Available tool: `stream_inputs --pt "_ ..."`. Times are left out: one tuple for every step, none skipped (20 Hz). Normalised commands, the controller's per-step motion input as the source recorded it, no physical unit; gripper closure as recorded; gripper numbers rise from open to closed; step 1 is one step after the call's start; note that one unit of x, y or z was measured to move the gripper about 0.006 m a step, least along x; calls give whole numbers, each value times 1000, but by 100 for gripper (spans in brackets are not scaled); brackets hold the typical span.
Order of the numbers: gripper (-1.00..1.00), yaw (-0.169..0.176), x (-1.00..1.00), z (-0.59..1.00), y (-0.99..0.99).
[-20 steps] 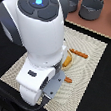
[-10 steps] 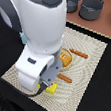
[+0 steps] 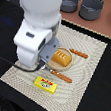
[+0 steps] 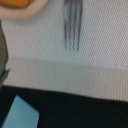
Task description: Place the bread, butter, and milk from the table onto the serving area.
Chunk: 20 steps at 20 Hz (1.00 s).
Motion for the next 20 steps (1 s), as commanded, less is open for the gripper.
stream_inputs --pt "-100 36 -871 391 671" --pt "-100 36 -877 374 677" --pt "-100 34 -874 351 686" --pt "-100 33 -871 320 691" --pt "-100 33 -863 280 706" --pt "-100 34 -854 246 706" --pt "-100 38 -814 220 720" --pt "-100 41 -800 197 720" --pt "-100 43 -789 171 720" --pt "-100 46 -786 154 711" --pt "-100 51 -786 109 691" --pt "-100 57 -783 23 669" --pt "-100 65 -797 0 597" --pt "-100 74 -797 -86 537" --pt "-100 83 -797 -169 483" --pt "-100 94 -777 -249 391" --pt "-100 108 -769 -306 260" --pt "-100 121 -754 -346 146" --pt "-100 136 -757 -363 74" --pt "-100 159 -731 -389 26"
